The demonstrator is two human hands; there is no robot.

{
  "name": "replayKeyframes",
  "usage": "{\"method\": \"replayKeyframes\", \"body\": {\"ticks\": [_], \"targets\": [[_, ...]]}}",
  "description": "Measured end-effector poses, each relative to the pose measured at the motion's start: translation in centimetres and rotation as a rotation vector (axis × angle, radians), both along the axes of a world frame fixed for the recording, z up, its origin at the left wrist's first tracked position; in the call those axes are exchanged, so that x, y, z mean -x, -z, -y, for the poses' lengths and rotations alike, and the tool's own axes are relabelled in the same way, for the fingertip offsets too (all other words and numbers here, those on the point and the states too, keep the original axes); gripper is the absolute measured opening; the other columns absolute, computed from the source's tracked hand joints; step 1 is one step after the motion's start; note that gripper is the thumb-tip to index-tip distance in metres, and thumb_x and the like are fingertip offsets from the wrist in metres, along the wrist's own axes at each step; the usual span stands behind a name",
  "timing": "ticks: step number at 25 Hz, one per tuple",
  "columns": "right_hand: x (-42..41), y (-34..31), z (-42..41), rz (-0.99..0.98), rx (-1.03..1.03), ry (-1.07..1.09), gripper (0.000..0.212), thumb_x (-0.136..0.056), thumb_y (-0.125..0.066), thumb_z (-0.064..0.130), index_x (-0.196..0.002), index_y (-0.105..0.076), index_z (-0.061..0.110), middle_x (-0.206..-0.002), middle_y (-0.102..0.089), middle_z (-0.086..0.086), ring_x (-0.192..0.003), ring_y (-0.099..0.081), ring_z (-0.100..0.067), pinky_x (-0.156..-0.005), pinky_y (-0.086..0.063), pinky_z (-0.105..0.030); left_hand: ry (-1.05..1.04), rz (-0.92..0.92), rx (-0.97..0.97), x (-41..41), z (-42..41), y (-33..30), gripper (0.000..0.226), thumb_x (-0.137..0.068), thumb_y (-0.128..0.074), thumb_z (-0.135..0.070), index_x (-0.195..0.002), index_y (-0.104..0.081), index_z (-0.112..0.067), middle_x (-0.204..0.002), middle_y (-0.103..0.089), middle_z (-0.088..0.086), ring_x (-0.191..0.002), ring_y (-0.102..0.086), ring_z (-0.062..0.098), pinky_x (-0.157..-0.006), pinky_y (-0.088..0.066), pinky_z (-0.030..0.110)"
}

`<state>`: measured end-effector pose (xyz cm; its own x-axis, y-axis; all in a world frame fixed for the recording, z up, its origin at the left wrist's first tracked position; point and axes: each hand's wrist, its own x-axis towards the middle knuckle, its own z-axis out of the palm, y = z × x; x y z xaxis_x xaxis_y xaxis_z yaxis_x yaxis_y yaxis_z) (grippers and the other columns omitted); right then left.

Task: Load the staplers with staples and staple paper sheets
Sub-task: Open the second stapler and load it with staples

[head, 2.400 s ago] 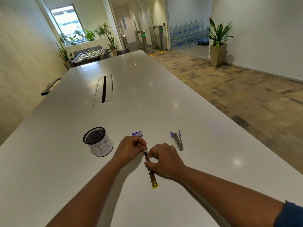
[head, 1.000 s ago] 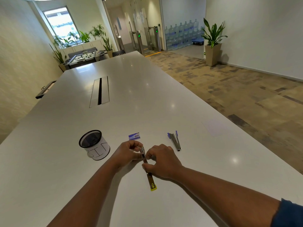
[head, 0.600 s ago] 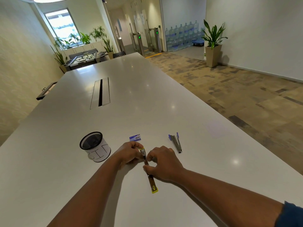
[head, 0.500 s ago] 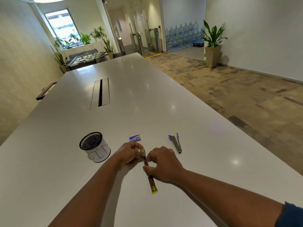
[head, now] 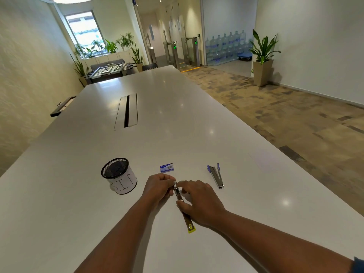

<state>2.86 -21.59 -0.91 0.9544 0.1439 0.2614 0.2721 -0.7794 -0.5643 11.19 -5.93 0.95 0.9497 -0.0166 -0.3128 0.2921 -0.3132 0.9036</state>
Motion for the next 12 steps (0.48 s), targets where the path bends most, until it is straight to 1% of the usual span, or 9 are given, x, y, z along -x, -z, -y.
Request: {"method": "replayKeyframes", "body": {"ticks": [2,4,6,9,11,12], "targets": [[0.1,0.05,-0.28,0.026,0.084,-0.027,0.041,-0.094,-0.046,0.045,-0.133,-0.053,0.035,-0.102,-0.065,0.01,-0.093,-0.054,-0.014,-0.084,-0.044,-0.035,-0.011,-0.003,0.045,0.19,0.16,-0.03,0.016,-0.092,-0.057,0.006,-0.092,-0.073,0.004,-0.065,-0.066,0.016,-0.047,-0.055,0.014,-0.046,-0.048,0.022],[0.09,0.23,-0.47,0.047,0.158,-0.028,0.039,-0.096,-0.039,0.042,-0.128,-0.059,0.032,-0.101,-0.065,0.008,-0.09,-0.053,-0.017,-0.08,-0.045,-0.038,-0.012,-0.005,0.068,0.22,0.19,-0.01,0.015,-0.092,-0.057,0.006,-0.092,-0.072,0.005,-0.064,-0.065,0.016,-0.047,-0.054,0.016,-0.046,-0.047,0.023],[0.08,0.27,-0.59,0.047,0.197,-0.024,0.039,-0.096,-0.035,0.043,-0.121,-0.063,0.03,-0.101,-0.063,0.007,-0.089,-0.05,-0.018,-0.079,-0.045,-0.039,-0.013,0.004,0.057,0.12,0.05,0.17,0.016,-0.092,-0.058,0.003,-0.091,-0.074,0.002,-0.065,-0.065,0.017,-0.049,-0.054,0.017,-0.051,-0.048,0.026],[0.08,0.19,-0.65,0.023,0.212,-0.019,0.038,-0.095,-0.034,0.048,-0.118,-0.059,0.032,-0.101,-0.057,0.008,-0.091,-0.046,-0.018,-0.082,-0.044,-0.04,-0.004,0.022,0.052,0.03,-0.09,0.59,0.016,-0.092,-0.059,0.0,-0.089,-0.075,-0.001,-0.065,-0.066,0.016,-0.053,-0.055,0.02,-0.061,-0.049,0.034],[0.03,0.12,-0.71,0.004,0.204,-0.015,0.039,-0.093,-0.035,0.051,-0.119,-0.058,0.033,-0.101,-0.055,0.009,-0.092,-0.046,-0.017,-0.083,-0.043,-0.04,0.008,0.036,0.061,0.09,-0.2,0.66,0.016,-0.092,-0.06,0.0,-0.089,-0.075,-0.002,-0.067,-0.066,0.016,-0.055,-0.056,0.021,-0.065,-0.05,0.034],[-0.03,0.12,-0.71,-0.005,0.198,-0.014,0.039,-0.092,-0.036,0.052,-0.119,-0.058,0.033,-0.101,-0.055,0.01,-0.093,-0.046,-0.016,-0.084,-0.043,-0.039,0.021,0.041,0.068,0.15,-0.29,0.66,0.016,-0.092,-0.06,0.0,-0.09,-0.075,-0.001,-0.069,-0.067,0.017,-0.056,-0.056,0.02,-0.064,-0.051,0.033]]}}
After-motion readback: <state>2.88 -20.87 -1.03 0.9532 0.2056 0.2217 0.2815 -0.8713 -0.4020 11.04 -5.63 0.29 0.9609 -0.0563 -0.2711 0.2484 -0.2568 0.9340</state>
